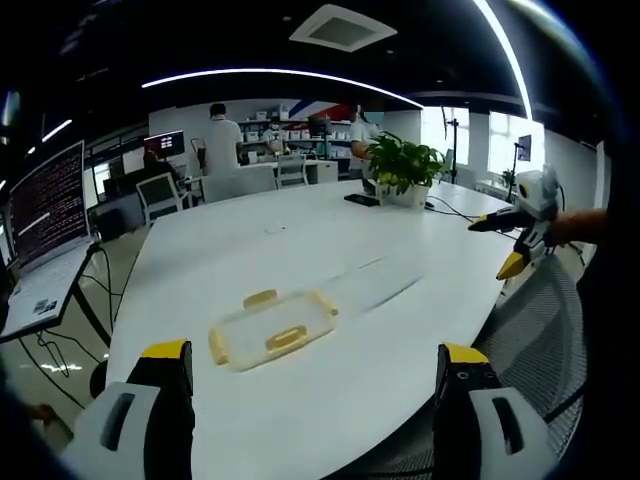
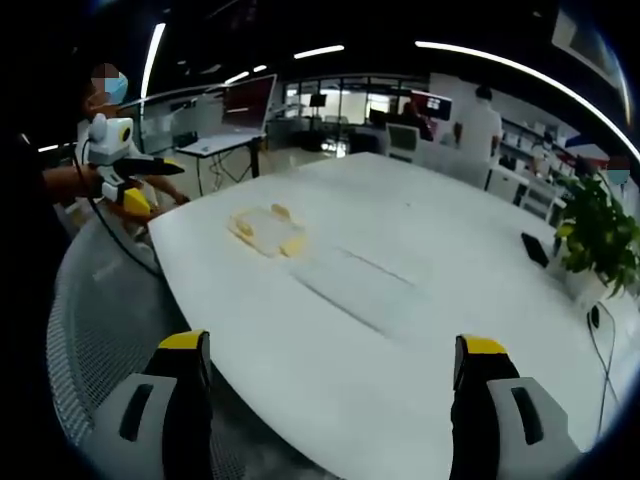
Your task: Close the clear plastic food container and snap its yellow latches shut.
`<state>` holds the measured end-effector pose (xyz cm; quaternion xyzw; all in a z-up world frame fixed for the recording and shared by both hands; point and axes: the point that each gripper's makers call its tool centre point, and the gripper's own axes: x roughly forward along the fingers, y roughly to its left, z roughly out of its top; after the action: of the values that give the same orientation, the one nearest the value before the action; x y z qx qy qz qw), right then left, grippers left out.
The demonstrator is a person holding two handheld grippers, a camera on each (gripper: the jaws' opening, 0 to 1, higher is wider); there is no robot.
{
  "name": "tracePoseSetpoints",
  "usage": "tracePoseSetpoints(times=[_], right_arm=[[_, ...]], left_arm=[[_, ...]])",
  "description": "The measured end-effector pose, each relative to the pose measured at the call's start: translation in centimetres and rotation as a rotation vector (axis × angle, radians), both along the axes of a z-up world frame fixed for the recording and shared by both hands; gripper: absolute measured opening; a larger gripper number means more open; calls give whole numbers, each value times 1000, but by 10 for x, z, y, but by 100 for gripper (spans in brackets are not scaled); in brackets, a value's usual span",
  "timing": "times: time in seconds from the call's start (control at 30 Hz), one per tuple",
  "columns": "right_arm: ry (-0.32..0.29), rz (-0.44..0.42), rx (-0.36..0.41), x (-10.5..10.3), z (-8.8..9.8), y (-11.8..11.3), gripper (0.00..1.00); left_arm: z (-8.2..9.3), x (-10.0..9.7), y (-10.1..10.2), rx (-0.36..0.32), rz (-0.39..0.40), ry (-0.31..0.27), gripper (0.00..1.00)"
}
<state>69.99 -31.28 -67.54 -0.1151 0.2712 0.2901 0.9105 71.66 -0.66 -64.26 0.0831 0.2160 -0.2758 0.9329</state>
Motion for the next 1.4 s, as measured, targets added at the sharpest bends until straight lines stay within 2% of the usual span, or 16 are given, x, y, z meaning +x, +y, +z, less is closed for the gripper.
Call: tracePoseSetpoints(times=[1.0, 1.4], right_arm=[[-2, 14, -18, 2, 3, -2, 99], [-10, 39, -39, 7, 7, -2, 96]], left_arm=[[1, 2, 1, -4, -8, 3, 99], [4, 11, 6, 10, -31, 0, 98]])
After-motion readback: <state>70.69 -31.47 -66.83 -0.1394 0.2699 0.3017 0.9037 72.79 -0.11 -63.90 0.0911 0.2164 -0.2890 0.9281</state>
